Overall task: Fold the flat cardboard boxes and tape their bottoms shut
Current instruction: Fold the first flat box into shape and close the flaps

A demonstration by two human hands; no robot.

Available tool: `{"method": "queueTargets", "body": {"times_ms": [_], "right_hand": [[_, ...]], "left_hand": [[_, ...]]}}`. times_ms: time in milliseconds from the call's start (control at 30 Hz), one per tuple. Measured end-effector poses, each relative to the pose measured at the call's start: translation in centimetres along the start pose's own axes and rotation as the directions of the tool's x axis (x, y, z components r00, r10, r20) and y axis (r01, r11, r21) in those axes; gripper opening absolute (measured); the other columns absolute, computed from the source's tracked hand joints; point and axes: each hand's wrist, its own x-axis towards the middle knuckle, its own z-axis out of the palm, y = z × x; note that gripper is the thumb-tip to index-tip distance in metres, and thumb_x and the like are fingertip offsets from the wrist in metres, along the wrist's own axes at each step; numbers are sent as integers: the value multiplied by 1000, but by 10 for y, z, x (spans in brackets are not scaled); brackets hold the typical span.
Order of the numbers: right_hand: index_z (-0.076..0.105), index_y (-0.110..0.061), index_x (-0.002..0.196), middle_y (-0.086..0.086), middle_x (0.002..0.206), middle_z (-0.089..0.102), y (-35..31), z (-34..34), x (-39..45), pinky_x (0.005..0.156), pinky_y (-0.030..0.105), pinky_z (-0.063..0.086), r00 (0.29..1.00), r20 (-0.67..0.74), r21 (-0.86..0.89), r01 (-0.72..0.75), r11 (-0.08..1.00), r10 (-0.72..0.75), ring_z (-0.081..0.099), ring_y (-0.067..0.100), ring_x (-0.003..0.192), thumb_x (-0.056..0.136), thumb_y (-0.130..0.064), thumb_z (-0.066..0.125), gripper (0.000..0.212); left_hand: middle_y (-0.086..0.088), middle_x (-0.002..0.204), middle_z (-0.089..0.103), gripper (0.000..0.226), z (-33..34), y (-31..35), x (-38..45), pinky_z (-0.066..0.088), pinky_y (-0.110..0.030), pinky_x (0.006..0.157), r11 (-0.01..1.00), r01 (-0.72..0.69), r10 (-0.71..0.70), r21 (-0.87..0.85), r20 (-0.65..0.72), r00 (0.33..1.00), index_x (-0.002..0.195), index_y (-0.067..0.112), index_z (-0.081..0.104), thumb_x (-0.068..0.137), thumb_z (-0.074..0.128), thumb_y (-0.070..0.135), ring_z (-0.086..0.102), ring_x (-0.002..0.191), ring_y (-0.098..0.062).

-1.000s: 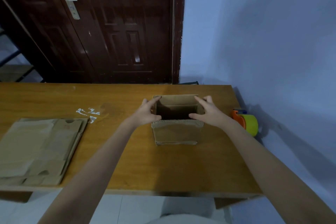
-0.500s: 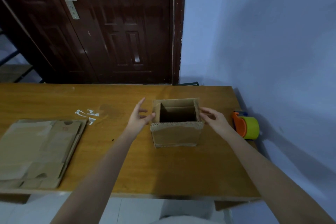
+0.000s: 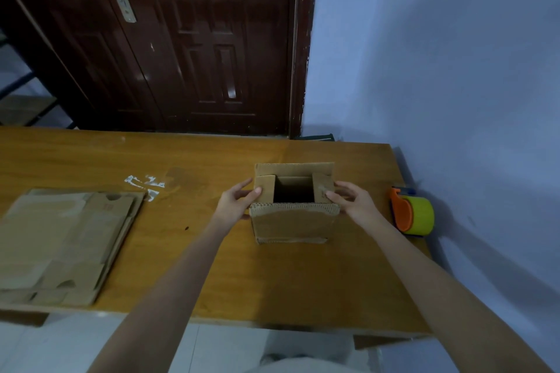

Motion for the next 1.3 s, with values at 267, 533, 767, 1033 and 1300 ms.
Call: {"method": "queueTargets", "body": {"times_ms": [267,533,767,1033,1300], "right_hand": [[50,-26,131,-3,129,52,5,4,1,81,30,53,997,-41,-35,66,997,-68,52,12,110,84,-26,68,50],[59,-37,120,-3,140,49,-4,3,-13,111,48,30,999,17,50,32,998,-33,46,15,124,93,-57,34,42],[37,-33,142,-10,145,40,10,-13,-20,100,29,42,973,182,-80,156,985,-139,39,7,131,68,-39,78,85],[28,-29,146,-3,142,44,4,-7,-12,91,33,50,991,93,-81,100,992,-92,54,9,109,71,-31,79,91],[17,-37,148,2,141,45,0,-3,-7,85,28,46,994,92,-109,76,991,-66,54,4,99,75,-22,78,96]], "left_hand": [[-7,125,59,51,5,1,4,56,-29,62,1000,-2,2,18,-23,1000,138,19,46,91,61,28,60,100,-19],[2,126,55,46,-4,2,-10,49,-21,76,998,-1,4,-58,50,999,137,24,44,95,46,44,56,111,-14],[7,132,49,116,-23,-13,-15,48,-30,92,996,-84,75,41,191,979,145,28,33,47,75,73,53,116,-11],[-1,128,56,70,-13,-8,-6,55,-30,80,991,-71,58,112,116,992,143,23,37,81,68,40,60,105,-12],[0,119,56,77,-12,1,-3,56,-28,68,995,-2,-10,97,116,993,146,34,27,82,71,31,58,101,-13]]}}
